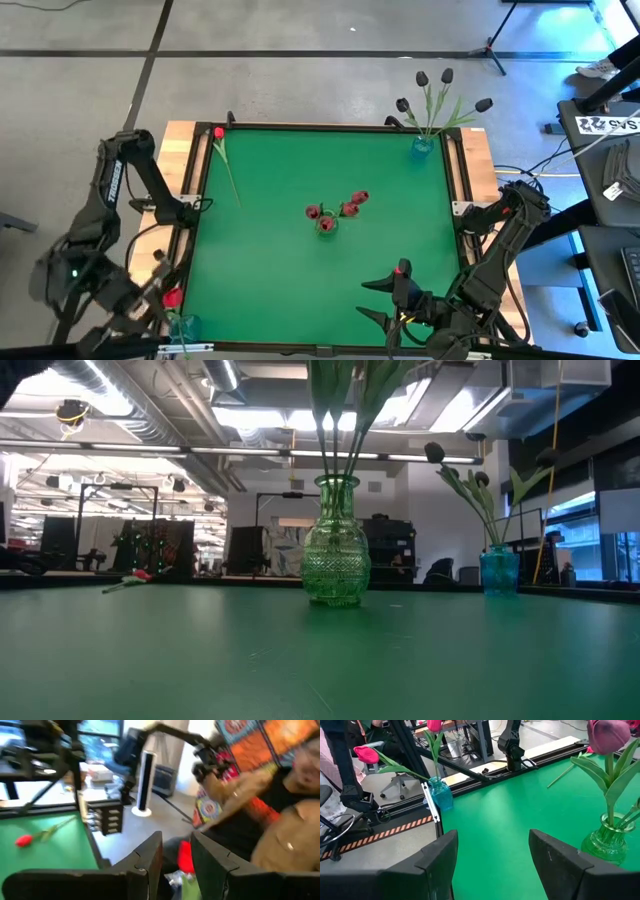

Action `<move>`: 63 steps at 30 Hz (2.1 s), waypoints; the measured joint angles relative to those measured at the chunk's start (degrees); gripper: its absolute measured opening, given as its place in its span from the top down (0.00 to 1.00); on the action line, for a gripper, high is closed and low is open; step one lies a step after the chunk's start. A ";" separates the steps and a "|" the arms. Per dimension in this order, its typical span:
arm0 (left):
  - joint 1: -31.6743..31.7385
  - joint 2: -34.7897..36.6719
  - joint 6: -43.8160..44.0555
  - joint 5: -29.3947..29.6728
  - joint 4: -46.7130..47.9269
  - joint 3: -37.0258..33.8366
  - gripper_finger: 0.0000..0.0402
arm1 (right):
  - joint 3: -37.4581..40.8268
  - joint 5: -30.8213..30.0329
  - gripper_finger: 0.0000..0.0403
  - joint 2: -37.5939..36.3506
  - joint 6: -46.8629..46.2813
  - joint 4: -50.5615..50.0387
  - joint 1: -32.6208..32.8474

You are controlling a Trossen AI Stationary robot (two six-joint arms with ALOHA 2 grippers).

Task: Sort flowers into vase by color
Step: Put the top left red flower into the bottom left blue vase

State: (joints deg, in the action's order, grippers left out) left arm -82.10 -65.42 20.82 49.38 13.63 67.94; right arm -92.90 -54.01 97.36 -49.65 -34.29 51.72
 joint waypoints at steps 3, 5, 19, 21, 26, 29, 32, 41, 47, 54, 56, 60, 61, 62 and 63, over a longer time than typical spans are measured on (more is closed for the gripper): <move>1.32 3.13 0.01 5.59 2.56 0.04 0.75 | 0.00 -0.49 0.40 0.00 0.02 0.30 0.00; 3.09 5.43 0.14 6.62 4.36 0.07 0.75 | 0.00 -1.30 0.40 0.00 0.26 0.34 -0.05; 26.07 14.79 13.38 6.37 29.09 0.17 0.75 | -0.10 17.80 0.40 14.96 50.36 58.36 -10.06; 28.30 14.83 16.44 5.20 31.64 -0.53 0.75 | -0.11 23.34 0.40 17.17 55.43 62.98 -10.51; 32.23 14.74 19.33 0.60 31.85 -6.33 0.75 | -0.77 27.54 0.40 22.71 58.39 67.80 -11.41; 34.33 14.81 22.84 0.73 31.63 -10.31 0.75 | -0.98 25.32 0.40 23.28 59.31 66.86 -11.28; 37.93 14.79 28.51 1.14 31.20 -14.22 0.75 | -1.07 23.78 0.40 23.22 59.88 65.75 -11.23; 53.99 10.26 39.27 -3.63 30.42 -22.82 0.75 | -1.07 23.33 0.40 22.71 62.30 65.89 -10.58; 63.03 6.15 48.46 -3.85 30.45 -25.54 0.75 | -1.07 23.66 0.40 22.69 62.90 65.31 -7.79; 72.36 2.22 60.19 -8.52 31.08 -30.92 0.75 | -1.07 11.85 0.40 21.84 70.77 64.50 -2.30; 75.20 0.68 62.09 -10.25 30.87 -32.66 0.75 | -1.07 8.12 0.40 20.68 70.99 62.49 -0.60; 80.00 -2.82 65.89 -12.24 31.06 -34.98 0.75 | -1.09 0.19 0.40 19.37 70.64 58.08 2.57; 80.99 -3.46 66.83 -12.83 31.02 -35.08 0.75 | -1.09 -1.62 0.40 19.37 70.59 57.56 3.13; 81.93 -3.99 67.34 -13.50 30.91 -35.08 0.75 | -1.09 -3.56 0.40 19.37 70.64 57.41 3.61; 82.71 -4.31 67.42 -14.13 30.75 -35.10 0.75 | -1.09 -5.23 0.40 19.36 71.09 57.19 3.98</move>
State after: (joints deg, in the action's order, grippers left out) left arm 0.61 -69.73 88.24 35.25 44.38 32.84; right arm -94.00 -59.25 116.72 21.44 22.91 55.71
